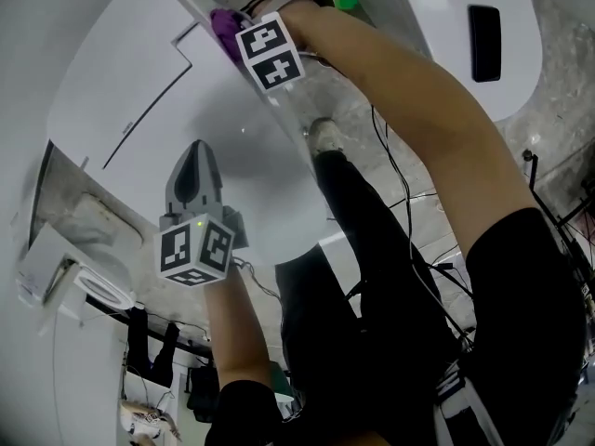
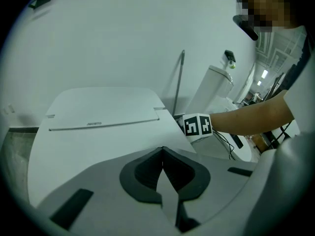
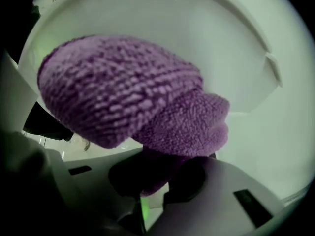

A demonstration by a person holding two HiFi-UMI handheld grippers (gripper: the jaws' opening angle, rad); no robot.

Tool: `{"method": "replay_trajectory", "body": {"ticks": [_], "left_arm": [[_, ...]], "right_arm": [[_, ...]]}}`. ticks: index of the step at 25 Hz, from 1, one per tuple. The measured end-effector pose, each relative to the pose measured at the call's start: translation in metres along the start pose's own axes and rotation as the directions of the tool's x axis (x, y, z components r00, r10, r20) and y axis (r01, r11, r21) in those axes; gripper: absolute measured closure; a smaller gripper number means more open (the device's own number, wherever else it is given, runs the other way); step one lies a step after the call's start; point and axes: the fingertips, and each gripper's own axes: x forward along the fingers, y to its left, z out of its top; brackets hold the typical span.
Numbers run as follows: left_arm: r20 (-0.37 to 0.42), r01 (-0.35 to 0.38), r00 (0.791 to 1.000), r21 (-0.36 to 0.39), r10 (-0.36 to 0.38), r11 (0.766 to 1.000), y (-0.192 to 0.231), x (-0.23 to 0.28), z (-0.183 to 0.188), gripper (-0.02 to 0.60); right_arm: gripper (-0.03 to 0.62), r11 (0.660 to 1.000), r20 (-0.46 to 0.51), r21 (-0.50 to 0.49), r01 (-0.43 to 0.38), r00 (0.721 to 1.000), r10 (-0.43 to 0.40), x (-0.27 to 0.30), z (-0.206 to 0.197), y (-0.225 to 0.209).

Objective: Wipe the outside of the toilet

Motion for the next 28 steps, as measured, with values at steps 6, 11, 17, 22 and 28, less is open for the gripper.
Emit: {"method": "replay_trajectory", "body": {"ticks": [6, 11, 17, 22, 28], "left_arm": [[-0.011, 0.009, 1.000, -0.003, -0.009, 1.000, -0.016, -0.007, -0.009, 0.571], [-0.032, 0.029, 0.999, 0.018, -0.029, 0.999, -0.029, -0.016, -0.020, 0.572], [-0.046, 0.055, 0.998, 0.052, -0.052, 0.997, -0.032, -0.020, -0.027, 0.571], [-0.066, 0.101, 0.993, 0.088, -0.095, 0.991, -0.040, -0.026, -0.035, 0.571], [-0.095, 0.145, 0.987, 0.139, -0.132, 0.980, -0.037, -0.035, -0.050, 0.572]], "right_arm": [[0.534, 0.997, 0.008, 0.068, -0.035, 0.999, 0.034, -0.002, 0.001, 0.045], [0.534, 0.994, 0.008, 0.081, -0.077, 0.997, 0.077, -0.007, 0.002, 0.085], [0.534, 0.992, 0.001, 0.090, -0.086, 0.996, 0.087, -0.008, 0.004, 0.115], [0.534, 0.990, -0.010, 0.122, -0.074, 0.997, 0.076, -0.011, 0.006, 0.133], [0.534, 0.986, -0.020, 0.148, -0.077, 0.997, 0.081, -0.010, 0.010, 0.164]]}}
